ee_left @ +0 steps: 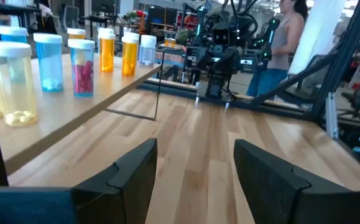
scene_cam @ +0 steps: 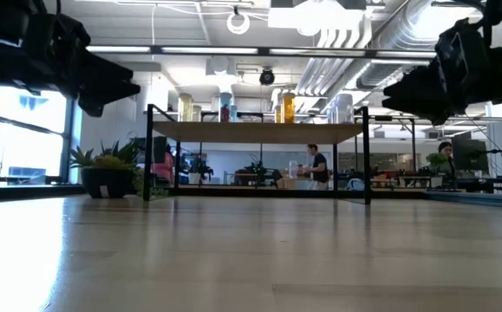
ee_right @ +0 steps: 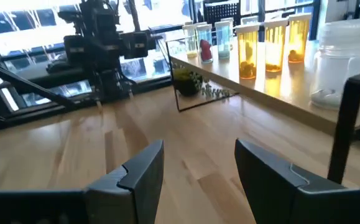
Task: Pick and place medicine bottles onto shelf by color
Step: Return to Home Position
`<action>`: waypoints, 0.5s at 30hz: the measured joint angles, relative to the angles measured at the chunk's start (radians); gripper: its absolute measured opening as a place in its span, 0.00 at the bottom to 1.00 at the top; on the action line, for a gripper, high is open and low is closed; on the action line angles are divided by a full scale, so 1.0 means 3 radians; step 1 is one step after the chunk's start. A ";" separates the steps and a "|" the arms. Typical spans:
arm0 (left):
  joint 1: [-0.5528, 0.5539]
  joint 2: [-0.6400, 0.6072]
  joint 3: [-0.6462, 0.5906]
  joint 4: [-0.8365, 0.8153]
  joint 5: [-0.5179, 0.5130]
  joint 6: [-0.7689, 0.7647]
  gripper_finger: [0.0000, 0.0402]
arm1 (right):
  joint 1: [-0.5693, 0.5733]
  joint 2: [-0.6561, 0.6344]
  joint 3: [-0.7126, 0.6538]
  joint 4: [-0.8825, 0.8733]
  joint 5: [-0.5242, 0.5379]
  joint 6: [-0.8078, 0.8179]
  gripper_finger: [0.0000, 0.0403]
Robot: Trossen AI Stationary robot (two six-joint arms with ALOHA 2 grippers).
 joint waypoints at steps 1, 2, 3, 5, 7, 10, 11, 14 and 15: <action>0.0000 0.0001 0.0000 0.0000 -0.0019 0.0045 0.50 | 0.0000 -0.0035 -0.0064 0.0063 0.0001 -0.0034 0.47; 0.0000 0.0001 0.0000 0.0000 -0.0060 0.0092 0.50 | 0.0000 -0.0066 -0.0059 0.0036 0.0010 -0.0060 0.47; 0.0000 0.0001 0.0000 0.0000 -0.0121 0.0141 0.50 | 0.0000 -0.0098 -0.0058 -0.0046 0.0025 -0.0093 0.47; 0.0000 0.0001 0.0000 0.0000 -0.0260 0.0257 0.50 | -0.0001 -0.0148 -0.0058 -0.0068 0.0083 -0.0227 0.47; 0.0000 0.0001 0.0001 0.0000 -0.0385 0.0412 0.50 | -0.0001 -0.0201 -0.0058 -0.0067 0.0185 -0.0368 0.47; 0.0001 0.0001 0.0001 0.0000 -0.0436 0.0633 0.50 | -0.0001 -0.0288 -0.0058 -0.0069 0.0304 -0.0567 0.47; 0.0001 0.0001 0.0001 0.0000 -0.0436 0.0685 0.50 | -0.0002 -0.0315 -0.0058 -0.0070 0.0325 -0.0582 0.47; 0.0001 0.0004 0.0001 -0.0003 -0.0435 0.0701 0.50 | -0.0004 -0.0375 -0.0058 -0.0067 0.0334 -0.0715 0.47; 0.0001 0.0008 0.0001 -0.0004 -0.0436 0.0681 0.50 | -0.0004 -0.0389 -0.0058 -0.0069 0.0346 -0.0729 0.47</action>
